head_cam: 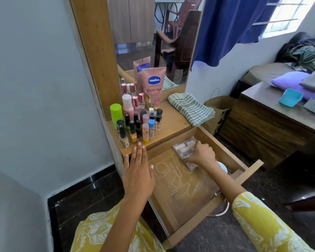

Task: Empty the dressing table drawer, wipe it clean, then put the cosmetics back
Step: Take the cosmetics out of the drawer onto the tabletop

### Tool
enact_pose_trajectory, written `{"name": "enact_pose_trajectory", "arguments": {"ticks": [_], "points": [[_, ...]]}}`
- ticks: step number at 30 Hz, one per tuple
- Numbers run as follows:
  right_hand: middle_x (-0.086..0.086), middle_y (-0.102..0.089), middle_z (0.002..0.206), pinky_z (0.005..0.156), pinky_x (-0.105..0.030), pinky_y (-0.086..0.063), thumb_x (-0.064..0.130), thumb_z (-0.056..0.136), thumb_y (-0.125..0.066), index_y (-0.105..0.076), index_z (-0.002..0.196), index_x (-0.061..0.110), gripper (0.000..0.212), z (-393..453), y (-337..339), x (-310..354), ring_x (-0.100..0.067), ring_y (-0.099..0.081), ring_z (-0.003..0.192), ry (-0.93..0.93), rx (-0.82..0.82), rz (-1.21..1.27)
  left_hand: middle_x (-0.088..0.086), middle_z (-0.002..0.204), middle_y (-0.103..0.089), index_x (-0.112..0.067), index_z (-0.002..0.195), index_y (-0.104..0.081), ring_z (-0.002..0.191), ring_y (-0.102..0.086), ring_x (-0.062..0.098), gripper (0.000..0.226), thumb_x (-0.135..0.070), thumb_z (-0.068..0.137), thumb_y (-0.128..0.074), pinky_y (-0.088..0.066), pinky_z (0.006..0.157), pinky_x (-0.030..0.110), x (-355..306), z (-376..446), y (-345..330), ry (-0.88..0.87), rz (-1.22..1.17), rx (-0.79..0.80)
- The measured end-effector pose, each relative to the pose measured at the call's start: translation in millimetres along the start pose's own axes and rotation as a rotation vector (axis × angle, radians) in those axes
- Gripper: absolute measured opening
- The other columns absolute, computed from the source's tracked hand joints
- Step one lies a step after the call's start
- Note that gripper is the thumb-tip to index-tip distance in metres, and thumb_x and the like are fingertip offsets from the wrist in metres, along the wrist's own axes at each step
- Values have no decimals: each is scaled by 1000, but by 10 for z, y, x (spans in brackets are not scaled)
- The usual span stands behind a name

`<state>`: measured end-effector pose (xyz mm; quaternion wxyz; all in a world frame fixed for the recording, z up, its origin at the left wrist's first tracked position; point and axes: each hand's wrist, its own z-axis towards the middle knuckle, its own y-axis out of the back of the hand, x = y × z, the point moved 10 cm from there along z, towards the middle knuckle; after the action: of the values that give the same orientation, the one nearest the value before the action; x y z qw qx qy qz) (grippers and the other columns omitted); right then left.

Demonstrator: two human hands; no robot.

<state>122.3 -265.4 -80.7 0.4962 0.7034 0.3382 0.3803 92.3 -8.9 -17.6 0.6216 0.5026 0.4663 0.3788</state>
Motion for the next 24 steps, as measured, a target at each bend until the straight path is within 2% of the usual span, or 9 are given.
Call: {"name": "enact_pose_trajectory", "arguments": {"ticks": [4, 8, 13, 17, 21, 24], "points": [[-1, -61, 92, 64, -33, -47, 69, 53, -71, -54, 105, 15, 77, -236, 200, 22, -21, -57, 86, 46, -55, 142, 5, 156, 16, -12, 148, 9, 144, 12, 17, 61, -37, 101, -20, 4, 118, 37, -18, -12, 19, 10, 10, -8], [5, -59, 88, 67, -35, -52, 75, 48, -64, -57, 108, 24, 79, -596, 499, 103, -13, -54, 83, 131, -134, 228, 6, 156, 13, -10, 148, 8, 144, 10, 17, 61, -37, 101, -21, 5, 116, 36, -35, -12, 22, 21, 18, -11], [9, -55, 91, 68, -32, -47, 70, 54, -72, -58, 109, 27, 71, -863, 1006, 217, -11, -50, 87, 206, -292, 247, 8, 156, 15, -10, 147, 11, 144, 11, 18, 61, -35, 102, -22, 6, 116, 36, -42, -33, 33, 28, 28, -14], [6, -61, 79, 61, -35, -53, 84, 46, -55, -65, 97, 24, 79, -653, 1228, 330, -12, -56, 76, 192, -396, 266, 8, 156, 17, -9, 146, 14, 144, 13, 19, 62, -34, 102, -21, 9, 114, 36, -43, -35, 19, 35, 28, -4], [-2, -66, 91, 69, -35, -52, 83, 47, -55, -65, 107, 21, 86, -298, 1262, 525, -20, -58, 91, 171, -425, 223, 8, 155, 18, -9, 147, 13, 144, 14, 19, 63, -34, 102, -23, 9, 114, 35, -47, -38, 28, 31, 10, -7], [-8, -66, 102, 78, -37, -51, 74, 56, -65, -63, 112, 17, 80, -111, 1248, 710, -27, -56, 103, 174, -410, 187, 7, 155, 20, -9, 146, 14, 143, 14, 18, 64, -34, 101, -24, 8, 115, 36, -43, -41, 36, 31, 0, -12]]}}
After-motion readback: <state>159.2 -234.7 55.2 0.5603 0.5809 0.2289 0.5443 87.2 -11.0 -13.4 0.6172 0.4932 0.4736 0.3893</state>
